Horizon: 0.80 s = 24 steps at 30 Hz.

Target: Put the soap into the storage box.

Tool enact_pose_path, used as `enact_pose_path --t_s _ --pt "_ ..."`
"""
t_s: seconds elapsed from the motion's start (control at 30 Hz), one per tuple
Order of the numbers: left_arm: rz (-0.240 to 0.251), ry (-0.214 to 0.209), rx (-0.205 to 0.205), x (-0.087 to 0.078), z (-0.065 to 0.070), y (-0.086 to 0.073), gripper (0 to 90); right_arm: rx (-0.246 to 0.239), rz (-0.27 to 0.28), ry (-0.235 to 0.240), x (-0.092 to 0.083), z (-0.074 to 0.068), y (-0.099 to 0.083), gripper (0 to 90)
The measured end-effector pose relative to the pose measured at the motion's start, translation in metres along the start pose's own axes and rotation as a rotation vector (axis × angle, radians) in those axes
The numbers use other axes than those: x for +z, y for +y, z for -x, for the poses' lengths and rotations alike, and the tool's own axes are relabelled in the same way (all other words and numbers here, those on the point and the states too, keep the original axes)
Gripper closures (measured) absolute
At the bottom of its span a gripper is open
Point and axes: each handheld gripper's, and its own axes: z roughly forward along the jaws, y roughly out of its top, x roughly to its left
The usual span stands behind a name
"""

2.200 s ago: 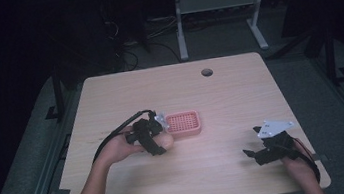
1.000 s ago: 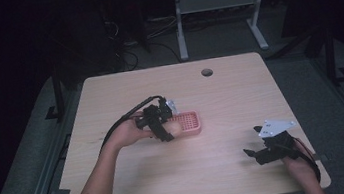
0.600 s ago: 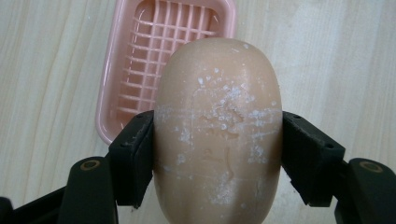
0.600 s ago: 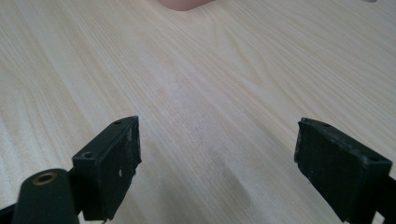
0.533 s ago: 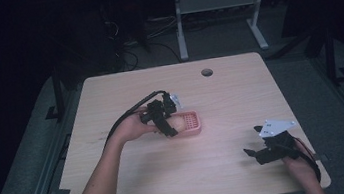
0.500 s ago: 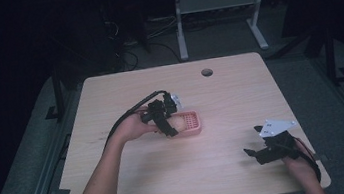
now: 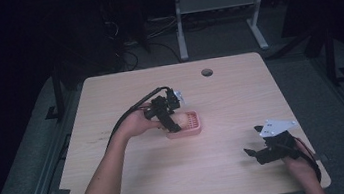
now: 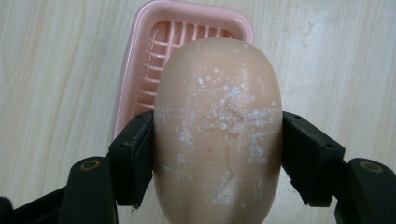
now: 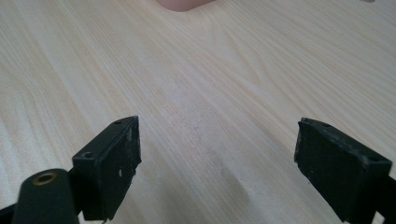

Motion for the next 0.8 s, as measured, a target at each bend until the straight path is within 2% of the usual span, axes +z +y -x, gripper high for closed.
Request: enact_pose_path --t_s 0.33,0.43,0.5,0.57,0.8 --pt "-0.007 0.014 0.004 0.007 -0.008 0.011 32.0 0.006 -0.001 -0.005 -0.001 0.001 -0.001 14.0" --pt "0.000 0.003 -0.010 0.010 -0.011 0.013 32.0 0.008 -0.001 -0.004 -0.001 0.001 -0.001 14.0" --pt "-0.009 0.011 -0.002 0.013 -0.011 0.014 32.0 0.009 0.000 -0.004 -0.001 0.001 -0.001 14.0" --pt "-0.010 0.010 -0.010 0.016 -0.012 0.015 32.0 0.006 0.001 -0.004 -0.001 0.002 -0.001 14.0" --pt "-0.027 -0.007 -0.014 0.028 -0.016 0.018 32.0 0.008 -0.001 -0.004 -0.001 0.002 -0.001 14.0"
